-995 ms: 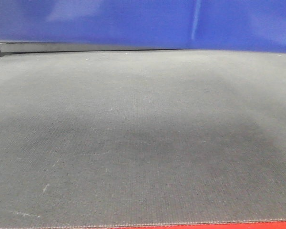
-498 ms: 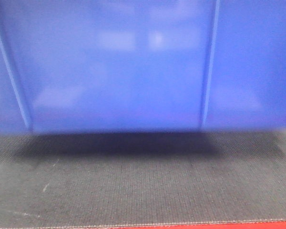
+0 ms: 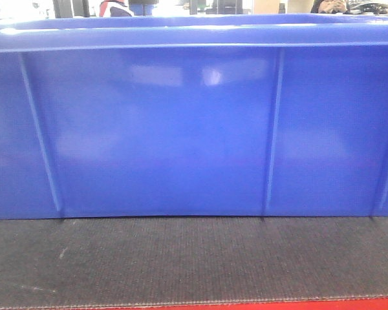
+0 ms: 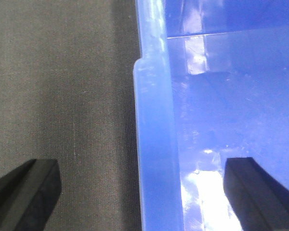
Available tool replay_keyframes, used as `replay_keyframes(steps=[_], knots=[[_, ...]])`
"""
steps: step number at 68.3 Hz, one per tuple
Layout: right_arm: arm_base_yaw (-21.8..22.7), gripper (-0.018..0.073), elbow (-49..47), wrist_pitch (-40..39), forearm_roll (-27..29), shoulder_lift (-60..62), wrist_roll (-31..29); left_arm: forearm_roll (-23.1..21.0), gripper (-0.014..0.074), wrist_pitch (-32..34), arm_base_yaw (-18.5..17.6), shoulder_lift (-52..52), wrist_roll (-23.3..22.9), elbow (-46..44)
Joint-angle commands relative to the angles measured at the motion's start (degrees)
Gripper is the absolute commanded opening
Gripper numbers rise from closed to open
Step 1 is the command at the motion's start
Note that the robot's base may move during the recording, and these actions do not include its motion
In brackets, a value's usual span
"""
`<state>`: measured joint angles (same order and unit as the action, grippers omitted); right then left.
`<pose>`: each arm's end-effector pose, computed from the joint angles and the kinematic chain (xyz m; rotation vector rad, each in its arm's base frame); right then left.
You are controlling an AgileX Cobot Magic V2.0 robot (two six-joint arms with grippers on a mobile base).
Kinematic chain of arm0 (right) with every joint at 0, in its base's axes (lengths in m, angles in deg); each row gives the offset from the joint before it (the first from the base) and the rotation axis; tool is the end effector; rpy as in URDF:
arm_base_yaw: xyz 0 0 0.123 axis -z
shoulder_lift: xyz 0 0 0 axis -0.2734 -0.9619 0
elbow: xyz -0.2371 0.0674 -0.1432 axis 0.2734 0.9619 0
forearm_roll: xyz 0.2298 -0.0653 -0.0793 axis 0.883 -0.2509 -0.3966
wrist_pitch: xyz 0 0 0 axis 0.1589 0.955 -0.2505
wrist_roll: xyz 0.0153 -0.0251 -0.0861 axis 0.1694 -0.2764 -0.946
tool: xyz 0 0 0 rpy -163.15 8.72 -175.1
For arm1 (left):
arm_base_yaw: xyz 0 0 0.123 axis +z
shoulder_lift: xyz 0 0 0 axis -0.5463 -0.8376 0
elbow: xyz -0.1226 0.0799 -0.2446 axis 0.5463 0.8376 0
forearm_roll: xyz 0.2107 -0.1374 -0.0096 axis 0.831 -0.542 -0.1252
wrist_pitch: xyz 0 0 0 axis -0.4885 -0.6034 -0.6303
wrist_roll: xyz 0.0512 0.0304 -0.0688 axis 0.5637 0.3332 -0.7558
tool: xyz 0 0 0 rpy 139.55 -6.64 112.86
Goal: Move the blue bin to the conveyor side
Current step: 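Lower the blue bin with both grippers onto the dark belt, then open both grippers and release the bin rims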
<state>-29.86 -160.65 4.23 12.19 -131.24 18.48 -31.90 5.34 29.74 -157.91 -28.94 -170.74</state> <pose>0.3486 0.0819 0.3796 -0.1698 2.4668 0.0763 0.3410 -0.0096 0.3759 0.0410 2.5486 0.1289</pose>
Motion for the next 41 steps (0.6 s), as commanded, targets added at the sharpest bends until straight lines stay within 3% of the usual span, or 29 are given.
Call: replay_keyframes(steps=[1,8,14,27,32,41], knots=[[0.2,0.0558,-0.5,0.6,-0.9,2.6,-0.5,0.1,0.0596,-0.2,0.3,2.6,0.0,-0.5],[0.2,0.0544,-0.1,2.4,-0.9,5.9,-0.5,0.1,0.0567,-0.6,0.3,6.5,0.0,-0.3],[0.2,0.0458,1.6,3.8,-0.9,9.6,-1.9,0.2,0.0517,0.7,0.3,11.1,0.0,2.0],[0.2,0.0031,14.9,-3.0,-1.0,22.6,-1.9,-0.1,0.0229,8.4,0.4,24.5,-0.1,15.4],[0.2,-0.009,21.2,-6.8,-1.1,27.8,-1.9,-0.2,0.0126,11.4,0.4,29.9,-0.2,20.8],[0.2,-0.0088,33.6,-14.2,-1.2,37.9,-1.9,-0.3,-0.0028,18.0,0.4,38.9,-0.6,30.4]])
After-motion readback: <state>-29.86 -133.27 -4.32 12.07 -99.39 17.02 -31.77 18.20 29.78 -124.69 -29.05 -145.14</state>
